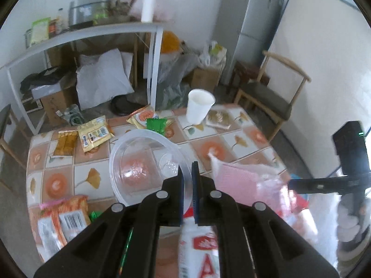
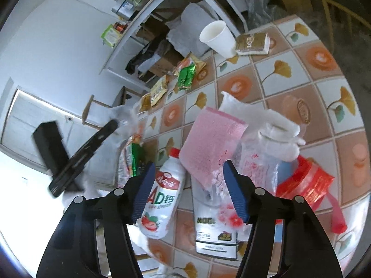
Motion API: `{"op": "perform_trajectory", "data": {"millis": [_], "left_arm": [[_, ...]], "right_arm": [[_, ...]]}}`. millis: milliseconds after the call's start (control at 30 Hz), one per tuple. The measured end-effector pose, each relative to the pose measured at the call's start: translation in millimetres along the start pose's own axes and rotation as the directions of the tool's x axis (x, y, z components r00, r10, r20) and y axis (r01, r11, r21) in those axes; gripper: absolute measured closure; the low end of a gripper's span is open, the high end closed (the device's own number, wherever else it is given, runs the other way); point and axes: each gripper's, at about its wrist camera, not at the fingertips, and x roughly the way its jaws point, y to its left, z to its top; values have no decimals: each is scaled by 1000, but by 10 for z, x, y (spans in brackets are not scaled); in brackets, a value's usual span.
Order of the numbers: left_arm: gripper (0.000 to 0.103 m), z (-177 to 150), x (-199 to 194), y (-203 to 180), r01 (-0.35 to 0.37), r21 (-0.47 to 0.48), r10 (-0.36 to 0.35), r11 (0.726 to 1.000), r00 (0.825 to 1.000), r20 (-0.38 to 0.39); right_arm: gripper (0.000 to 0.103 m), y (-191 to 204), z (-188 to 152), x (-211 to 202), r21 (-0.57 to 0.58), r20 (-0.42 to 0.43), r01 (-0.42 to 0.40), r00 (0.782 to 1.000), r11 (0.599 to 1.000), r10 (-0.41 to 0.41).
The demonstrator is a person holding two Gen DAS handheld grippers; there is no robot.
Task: Collect trash
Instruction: 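Grasp the clear plastic bowl with the left gripper while the right gripper grasps a clear plastic bag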
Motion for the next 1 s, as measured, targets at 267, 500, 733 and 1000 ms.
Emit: {"op": "perform_trajectory", "data": {"millis": [267, 500, 733, 1000], "left_arm": [[97, -439, -500, -261, 48, -35, -43, 998, 990, 132], [97, -729, -601, -387, 98, -80, -87, 992, 986, 141], [97, -888, -594, -513, 135, -90, -123, 987, 984, 125], [97, -876, -559, -532, 156, -96, -144, 983, 982, 121]], "right_arm": [[43, -237, -235, -190, 46, 24, 67, 997, 997, -68], [35, -504, -252, -146, 138, 3, 104, 994, 985, -105], [34, -535, -207, 114, 130, -56, 154, 987, 980, -148], [39, -461, -189, 237, 86, -75, 188, 981, 978, -181]]}}
